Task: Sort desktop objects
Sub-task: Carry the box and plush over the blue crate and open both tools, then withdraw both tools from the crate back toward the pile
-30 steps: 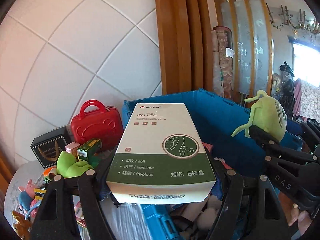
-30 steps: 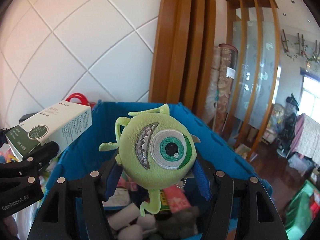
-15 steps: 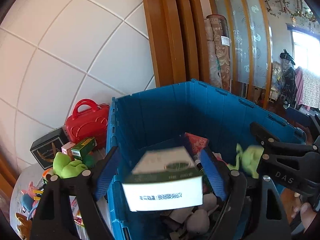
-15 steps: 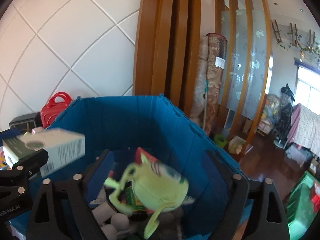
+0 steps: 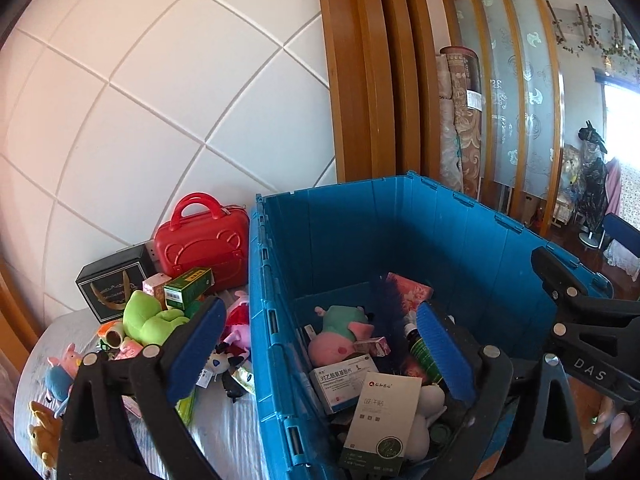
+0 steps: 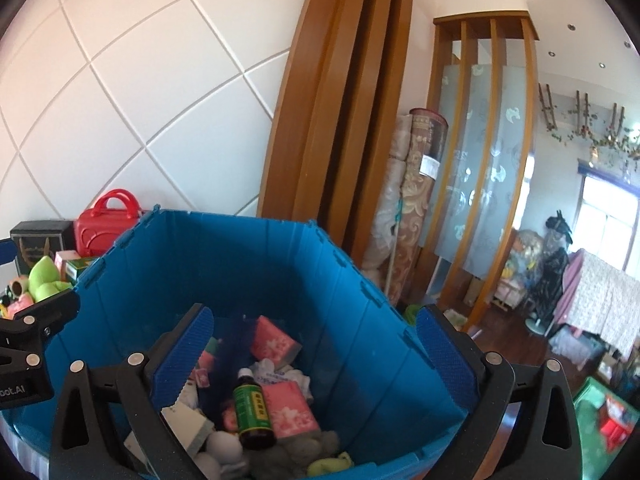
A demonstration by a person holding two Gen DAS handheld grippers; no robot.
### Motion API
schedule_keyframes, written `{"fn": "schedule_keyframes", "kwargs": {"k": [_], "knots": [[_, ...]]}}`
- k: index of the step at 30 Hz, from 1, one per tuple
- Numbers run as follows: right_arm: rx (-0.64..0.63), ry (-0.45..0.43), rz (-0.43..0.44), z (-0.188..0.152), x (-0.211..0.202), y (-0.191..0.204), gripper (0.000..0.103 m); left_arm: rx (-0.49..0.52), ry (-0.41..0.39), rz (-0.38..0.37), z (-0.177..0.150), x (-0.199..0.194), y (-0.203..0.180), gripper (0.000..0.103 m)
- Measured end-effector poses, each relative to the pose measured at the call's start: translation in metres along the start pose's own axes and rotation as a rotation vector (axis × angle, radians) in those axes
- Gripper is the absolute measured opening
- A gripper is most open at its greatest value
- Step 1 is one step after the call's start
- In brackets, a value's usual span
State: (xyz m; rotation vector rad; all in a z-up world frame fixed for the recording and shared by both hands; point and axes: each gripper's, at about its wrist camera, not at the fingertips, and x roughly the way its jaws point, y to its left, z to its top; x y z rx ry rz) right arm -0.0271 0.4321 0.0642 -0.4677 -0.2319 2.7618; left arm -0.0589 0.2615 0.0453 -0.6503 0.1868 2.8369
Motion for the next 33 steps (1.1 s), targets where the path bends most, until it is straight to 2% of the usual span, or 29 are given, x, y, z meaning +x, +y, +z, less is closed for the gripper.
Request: {"fn": "schedule_keyframes", "kwargs": {"k": [10, 18, 25, 29, 33], "knots": [[-0.012, -0.009, 0.072, 0.005, -0.008, 0.028, 0.103, -0.06, -0.014, 0.093, -0.014, -0.025, 0.044, 0.097], [-0.069, -0.028, 0.167, 0.017, -0.02, 0.086, 0.103, -0.166, -0.004, 0.16, -0.034, -0.038, 0.12, 0.097], [-0.098, -0.055, 0.249, 0.033, -0.048, 0.153, 0.103, -0.261, 0.007, 0.203, -0.059, -0.047, 0.219, 0.097], [-0.097, -0.062, 0.295, 0.039, -0.062, 0.207, 0.103, -0.318, 0.078, 0.263, -0.092, -0.04, 0.299, 0.097], [-0.103, 0.002, 0.335, 0.037, -0.062, 0.269, 0.103, -0.342, 0.157, 0.314, -0.128, -0.035, 0.371, 0.097]]}}
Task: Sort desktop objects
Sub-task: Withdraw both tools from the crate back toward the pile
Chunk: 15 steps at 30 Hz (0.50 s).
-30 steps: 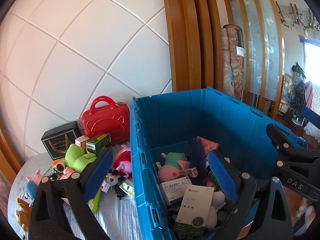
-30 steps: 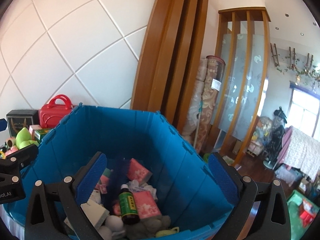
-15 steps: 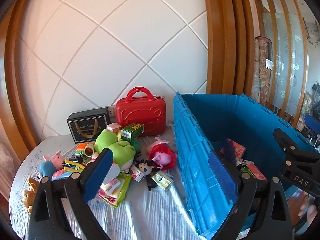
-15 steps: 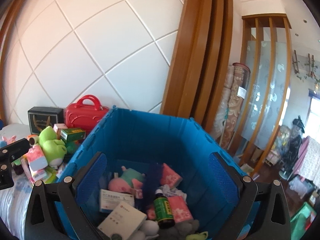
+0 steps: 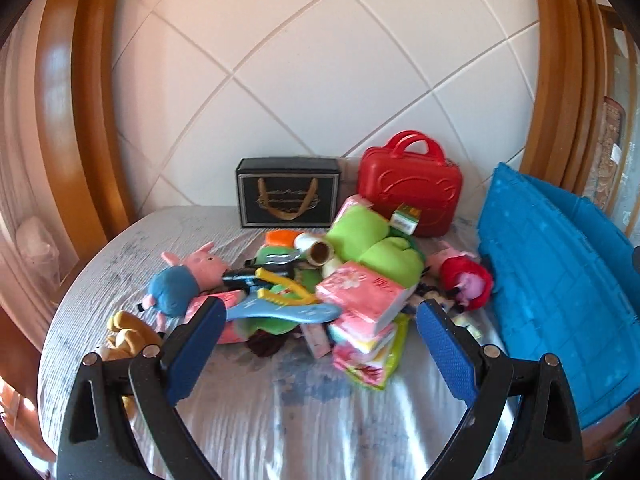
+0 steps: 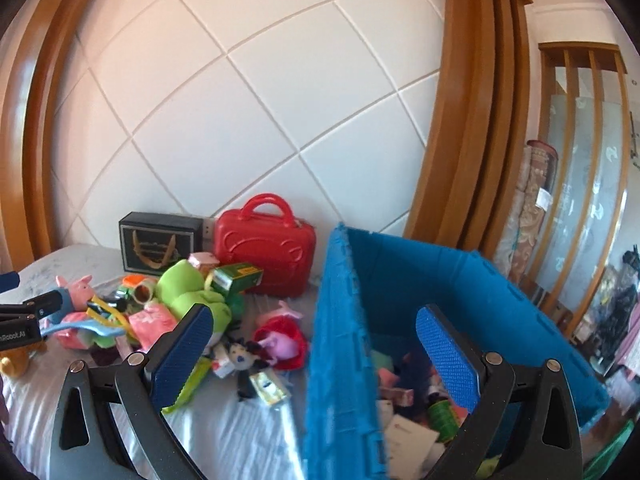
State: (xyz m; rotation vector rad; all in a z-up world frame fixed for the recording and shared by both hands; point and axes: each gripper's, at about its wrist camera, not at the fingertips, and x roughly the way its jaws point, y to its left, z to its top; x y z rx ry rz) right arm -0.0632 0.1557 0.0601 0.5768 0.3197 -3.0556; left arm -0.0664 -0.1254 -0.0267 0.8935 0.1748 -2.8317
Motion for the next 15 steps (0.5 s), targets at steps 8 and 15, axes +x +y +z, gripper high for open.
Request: {"fn": "schedule_keyframes", "kwargs": {"k": [8, 15], "knots": [[0.065, 0.227, 0.103, -0.032, 0.067, 0.097, 0.103, -0.046, 0.181, 0.082, -0.038, 0.056, 0.122, 0.097], [-0.03, 0.331, 0.211, -0.059, 0.092, 0.172, 0.103, -0.148, 0.268, 0.233, -0.068, 0.067, 0.209, 0.097]]}}
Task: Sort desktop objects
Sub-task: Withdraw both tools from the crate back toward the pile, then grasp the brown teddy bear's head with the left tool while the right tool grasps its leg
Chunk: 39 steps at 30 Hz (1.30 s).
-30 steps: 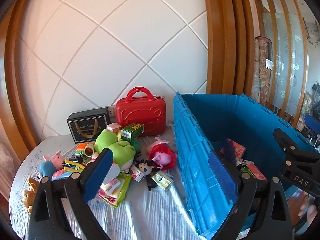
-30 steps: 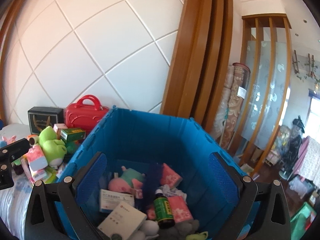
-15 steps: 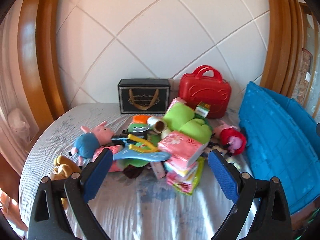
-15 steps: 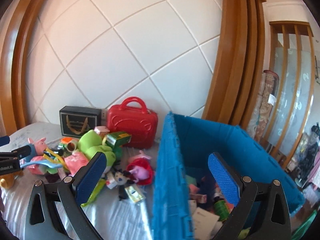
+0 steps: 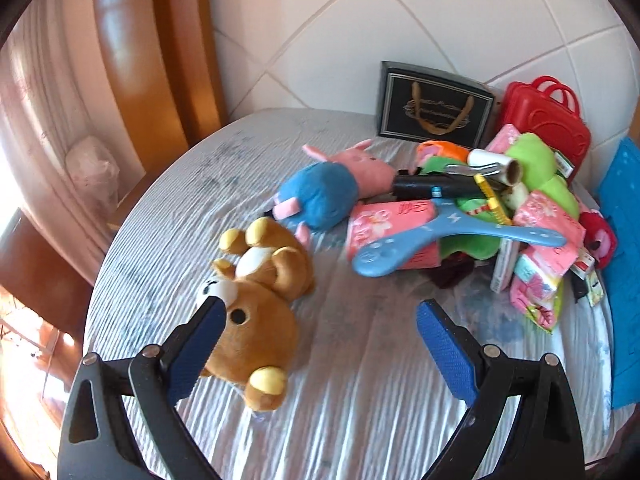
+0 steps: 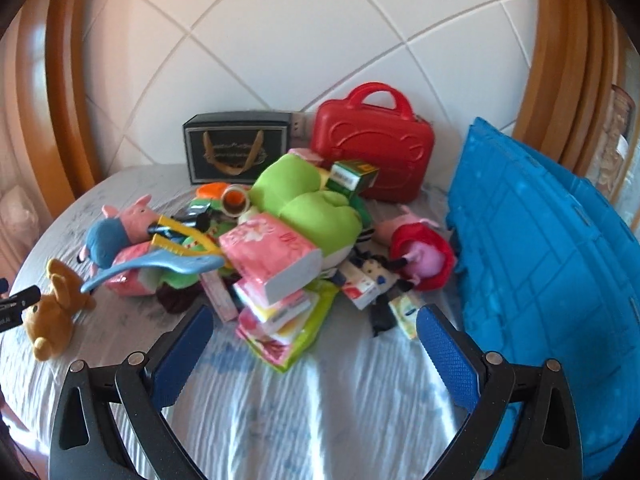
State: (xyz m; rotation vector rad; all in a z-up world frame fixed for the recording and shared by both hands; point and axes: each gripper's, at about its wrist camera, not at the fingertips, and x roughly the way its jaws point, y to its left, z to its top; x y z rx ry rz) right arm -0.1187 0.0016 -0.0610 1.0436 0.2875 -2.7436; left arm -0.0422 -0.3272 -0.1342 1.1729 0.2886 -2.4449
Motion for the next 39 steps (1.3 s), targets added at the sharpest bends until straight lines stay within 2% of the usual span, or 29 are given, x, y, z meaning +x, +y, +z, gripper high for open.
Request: {"fn": "schedule_keyframes", "kwargs": {"k": [3, 6, 8, 11, 15, 17, 19, 21, 28, 31, 35, 39], "knots": [[-0.056, 0.013, 0.068, 0.002, 0.018, 0.033, 0.103, -0.062, 0.034, 0.031, -0.009, 0.004, 0.027, 0.097], [-0.106, 0.032, 0.177, 0.006, 0.036, 0.062, 0.103, -0.138, 0.061, 0.07, -0.025, 0.01, 0.045, 0.097], [-0.165, 0.046, 0.234, 0.007, 0.048, 0.085, 0.103, -0.191, 0.104, 0.054, -0.037, 0.023, 0.049, 0.097], [-0.245, 0.079, 0.318, 0.005, 0.065, 0.119, 0.103, -0.229, 0.138, 0.086, -0.047, 0.047, 0.046, 0.097], [-0.354, 0.125, 0.403, 0.0, 0.088, 0.17, 0.103, -0.247, 0.196, 0.129, -0.056, 0.082, 0.051, 0.097], [-0.405, 0.136, 0.443, -0.003, 0.094, 0.198, 0.103, -0.243, 0.227, 0.18, -0.064, 0.094, 0.061, 0.097], [-0.443, 0.144, 0.474, -0.004, 0.096, 0.22, 0.103, -0.259, 0.228, 0.159, -0.071, 0.095, 0.076, 0.097], [-0.477, 0.152, 0.513, -0.004, 0.099, 0.245, 0.103, -0.271, 0.22, 0.17, -0.076, 0.091, 0.092, 0.098], [-0.536, 0.209, 0.624, -0.008, 0.107, 0.312, 0.103, -0.201, 0.236, 0.276, -0.087, 0.087, 0.139, 0.098], [-0.556, 0.212, 0.652, -0.01, 0.107, 0.332, 0.103, -0.231, 0.224, 0.206, -0.083, 0.076, 0.147, 0.098], [-0.564, 0.2, 0.653, -0.004, 0.108, 0.347, 0.103, -0.255, 0.175, 0.102, -0.068, 0.066, 0.129, 0.098], [-0.551, 0.209, 0.644, 0.007, 0.122, 0.359, 0.101, -0.254, 0.194, 0.083, -0.057, 0.092, 0.115, 0.098]]}}
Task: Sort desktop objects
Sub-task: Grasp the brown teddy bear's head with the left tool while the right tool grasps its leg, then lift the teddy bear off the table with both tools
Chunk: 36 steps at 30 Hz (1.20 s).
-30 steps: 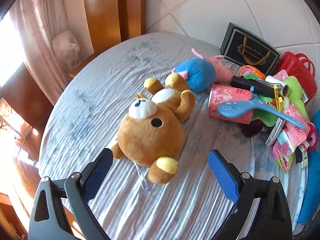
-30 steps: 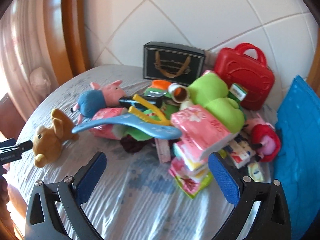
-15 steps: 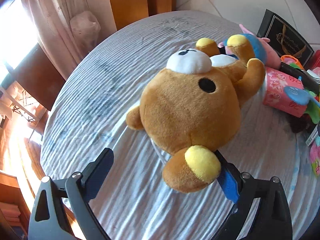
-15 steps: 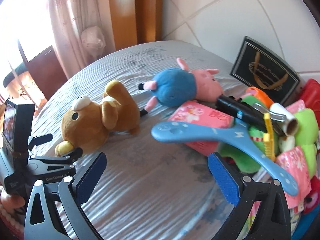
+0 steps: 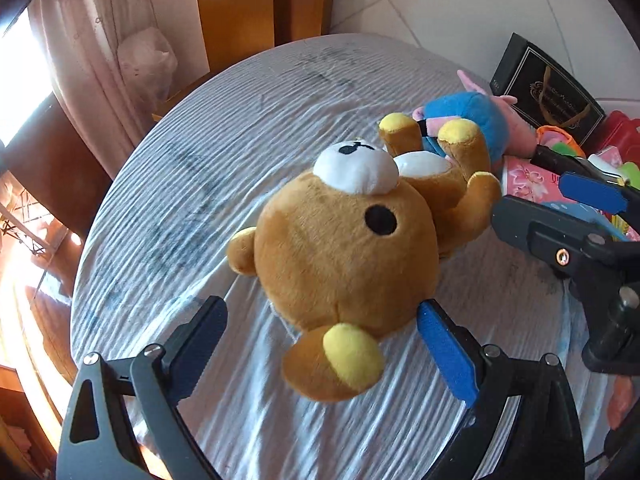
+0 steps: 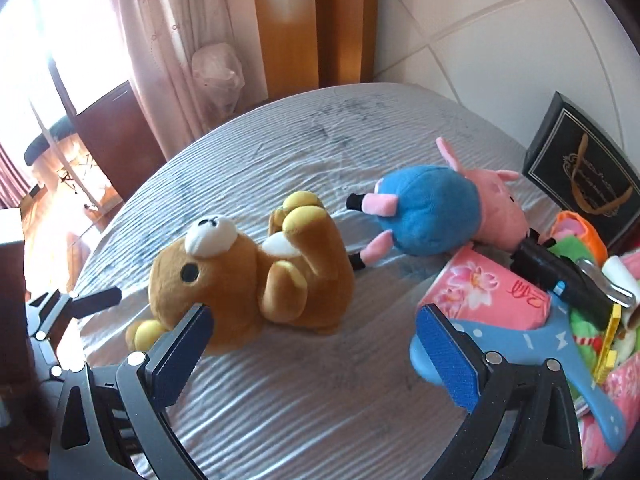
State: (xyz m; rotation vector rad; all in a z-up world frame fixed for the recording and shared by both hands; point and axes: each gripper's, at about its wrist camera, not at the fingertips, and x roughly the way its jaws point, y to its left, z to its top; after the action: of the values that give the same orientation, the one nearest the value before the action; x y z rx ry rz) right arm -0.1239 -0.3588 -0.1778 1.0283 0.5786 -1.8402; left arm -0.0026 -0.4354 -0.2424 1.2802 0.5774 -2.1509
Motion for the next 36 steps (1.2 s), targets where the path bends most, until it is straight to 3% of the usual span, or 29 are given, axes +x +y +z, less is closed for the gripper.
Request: {"fn": "schedule_keyframes", "kwargs": {"k": [3, 8, 11, 12, 14, 15, 17, 20, 22, 24, 26, 28, 33, 36], "knots": [[0.009, 0.04, 0.0, 0.005, 0.021, -0.004, 0.083, -0.035, 0.029, -0.064, 0.005, 0.017, 0.0, 0.098], [0.025, 0.08, 0.025, 0.007, 0.054, -0.007, 0.083, -0.021, 0.05, -0.097, 0.012, 0.027, -0.003, 0.098], [0.03, 0.089, 0.032, 0.009, 0.065, -0.011, 0.083, 0.015, 0.061, -0.054, 0.013, 0.032, -0.012, 0.098], [0.032, 0.097, 0.046, 0.008, 0.068, -0.013, 0.079, 0.024, 0.062, -0.035, 0.013, 0.034, -0.013, 0.098], [0.046, 0.106, 0.105, 0.007, 0.067, -0.014, 0.062, 0.042, 0.057, 0.004, 0.013, 0.035, -0.008, 0.098], [0.043, 0.111, 0.12, 0.006, 0.066, -0.012, 0.061, 0.055, 0.049, 0.032, 0.012, 0.033, -0.003, 0.098], [0.022, 0.121, 0.139, 0.004, 0.064, -0.004, 0.061, 0.066, 0.056, 0.054, 0.01, 0.035, 0.008, 0.098], [-0.002, 0.104, 0.143, 0.001, 0.06, 0.006, 0.067, 0.045, 0.076, 0.009, 0.011, 0.039, 0.015, 0.098], [-0.017, 0.098, 0.108, 0.002, 0.066, 0.006, 0.089, 0.069, 0.044, 0.024, 0.012, 0.037, 0.007, 0.098], [-0.014, 0.076, 0.082, 0.006, 0.075, -0.001, 0.092, 0.073, 0.012, 0.029, 0.015, 0.037, 0.002, 0.098], [0.006, 0.076, 0.127, 0.009, 0.084, -0.008, 0.086, 0.062, -0.002, 0.01, 0.019, 0.039, 0.002, 0.093], [0.027, 0.076, 0.204, 0.009, 0.084, -0.011, 0.064, 0.054, -0.011, 0.006, 0.02, 0.039, 0.001, 0.088], [-0.001, 0.038, 0.132, 0.006, 0.071, 0.003, 0.056, 0.07, -0.035, 0.011, 0.018, 0.026, 0.0, 0.082], [0.004, 0.007, 0.12, 0.004, 0.058, 0.006, 0.049, 0.111, -0.089, 0.039, 0.017, 0.008, -0.006, 0.081]]}}
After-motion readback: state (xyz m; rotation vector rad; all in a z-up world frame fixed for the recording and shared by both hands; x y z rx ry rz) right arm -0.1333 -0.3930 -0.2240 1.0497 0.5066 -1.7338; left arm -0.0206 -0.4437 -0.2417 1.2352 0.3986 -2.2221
